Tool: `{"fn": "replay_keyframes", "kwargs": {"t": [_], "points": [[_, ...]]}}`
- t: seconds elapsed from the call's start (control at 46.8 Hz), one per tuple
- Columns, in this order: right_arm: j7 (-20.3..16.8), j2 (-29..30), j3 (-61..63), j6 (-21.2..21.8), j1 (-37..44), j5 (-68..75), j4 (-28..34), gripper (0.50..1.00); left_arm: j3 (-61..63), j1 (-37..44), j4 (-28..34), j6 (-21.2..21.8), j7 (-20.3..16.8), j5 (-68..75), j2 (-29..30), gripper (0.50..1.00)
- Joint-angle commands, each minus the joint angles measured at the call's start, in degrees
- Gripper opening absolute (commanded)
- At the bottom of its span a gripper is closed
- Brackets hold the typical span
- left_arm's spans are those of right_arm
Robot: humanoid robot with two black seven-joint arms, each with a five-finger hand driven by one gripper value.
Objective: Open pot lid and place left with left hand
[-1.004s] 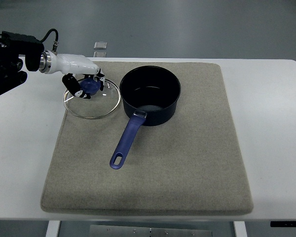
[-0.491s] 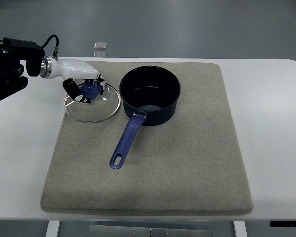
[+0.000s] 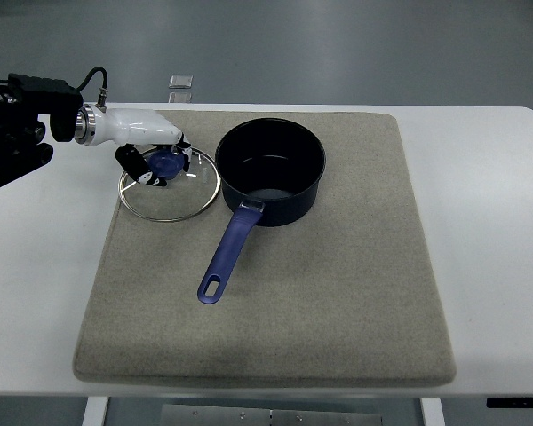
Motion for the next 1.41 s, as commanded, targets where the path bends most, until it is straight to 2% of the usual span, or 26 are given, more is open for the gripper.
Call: {"fn": "replay_keyframes", "kwargs": {"t": [0.0, 0.491, 0.747, 0.833, 0.961, 1.025, 1.089, 1.196, 1.388], "points": [[0.0, 0.0, 0.0, 0.0, 0.0, 0.0, 0.0, 0.917, 0.3, 0.0, -0.3, -0.1, 0.0, 0.0, 0.2, 0.748], [0.0, 0.0, 0.0, 0.0, -0.1, 0.0, 0.0, 0.917, 1.1, -1.2, -2.3, 0.1, 0.0, -0.1, 1.8, 0.771], [0.0, 0.0, 0.0, 0.0, 0.0, 0.0, 0.0, 0.917, 0.9, -4.8, -7.7, 0.0, 0.0, -0.2, 5.5, 0.773], [0.0, 0.0, 0.0, 0.0, -0.1, 0.0, 0.0, 0.917, 0.6, -4.9, -7.7, 0.2, 0.0, -0.2, 5.9, 0.801], [0.0, 0.0, 0.0, 0.0, 0.0, 0.0, 0.0, 0.917, -1.4, -5.2, -7.8, 1.0, 0.0, -1.2, 6.8, 0.803], [0.0, 0.0, 0.0, 0.0, 0.0, 0.0, 0.0, 0.917, -4.2, -5.5, -7.6, 1.8, 0.0, -4.1, 7.5, 0.81], [0.0, 0.0, 0.0, 0.0, 0.0, 0.0, 0.0, 0.917, -6.7, -5.8, -6.4, 1.9, 0.0, -8.6, 7.6, 0.85], [0.0, 0.0, 0.0, 0.0, -0.1, 0.0, 0.0, 0.917, -11.1, -6.0, -2.1, 2.1, 0.0, -20.8, 7.3, 0.878], [0.0, 0.0, 0.0, 0.0, 0.0, 0.0, 0.0, 0.917, -14.0, -4.4, 4.1, 2.2, 0.0, -42.1, 4.0, 0.881]]}}
